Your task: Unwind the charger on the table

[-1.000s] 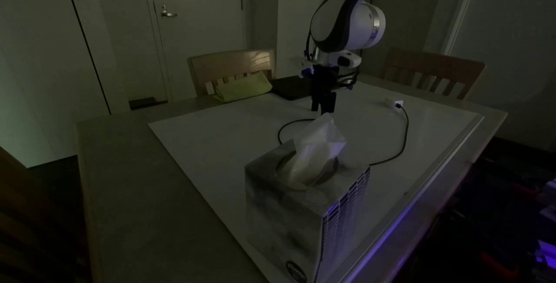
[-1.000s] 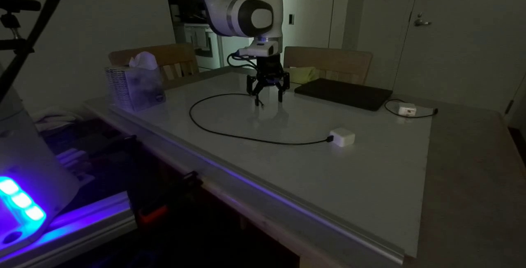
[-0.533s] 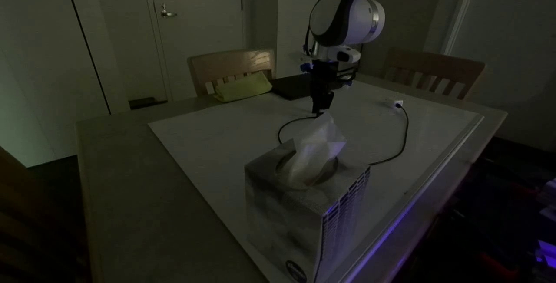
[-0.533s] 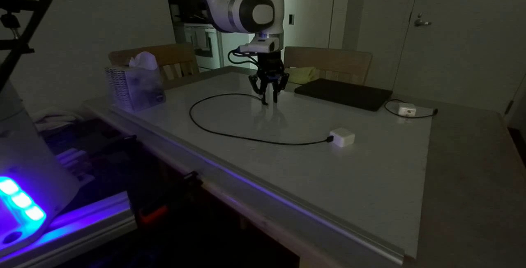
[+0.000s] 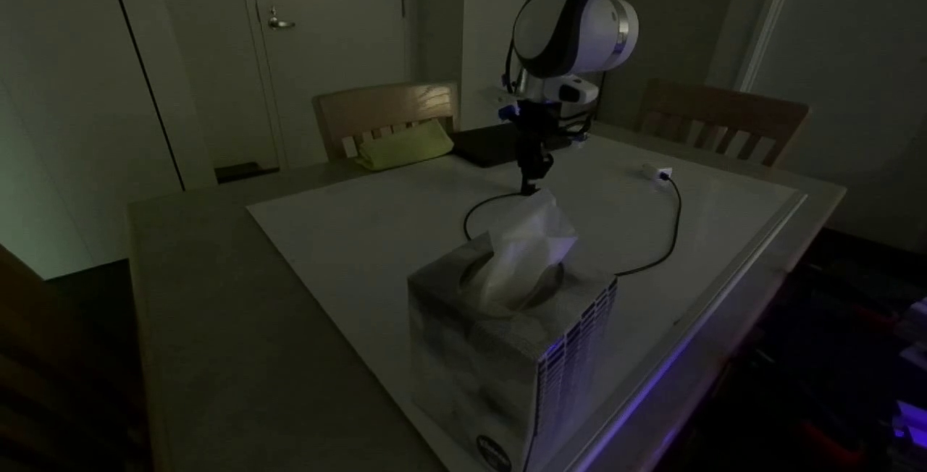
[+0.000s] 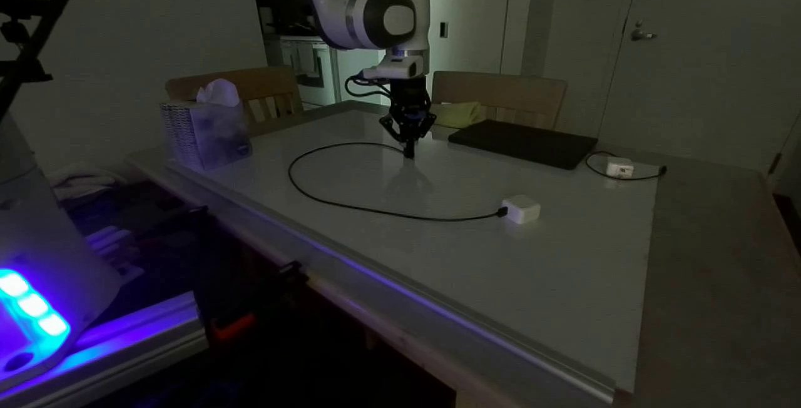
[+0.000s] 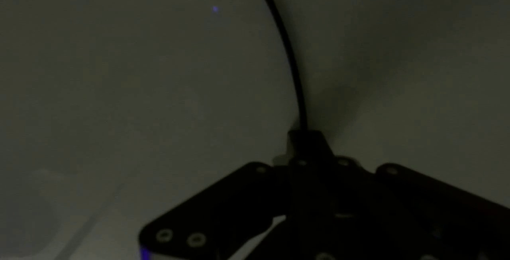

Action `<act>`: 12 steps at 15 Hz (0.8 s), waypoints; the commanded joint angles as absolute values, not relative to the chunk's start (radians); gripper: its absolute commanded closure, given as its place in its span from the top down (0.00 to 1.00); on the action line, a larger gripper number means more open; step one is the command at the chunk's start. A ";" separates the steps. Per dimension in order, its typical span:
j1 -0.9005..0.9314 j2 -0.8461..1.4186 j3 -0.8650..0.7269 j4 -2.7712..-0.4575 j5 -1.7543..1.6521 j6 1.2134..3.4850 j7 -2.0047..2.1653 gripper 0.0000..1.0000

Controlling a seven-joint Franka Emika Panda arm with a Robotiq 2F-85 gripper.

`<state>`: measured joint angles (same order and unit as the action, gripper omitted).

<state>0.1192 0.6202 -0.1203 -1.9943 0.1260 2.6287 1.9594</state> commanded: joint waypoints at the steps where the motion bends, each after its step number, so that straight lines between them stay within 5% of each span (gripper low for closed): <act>1: 0.145 0.639 -0.121 -1.973 0.088 2.615 1.926 0.01; 12: 0.183 0.621 -0.084 -1.988 0.046 2.632 1.751 0.06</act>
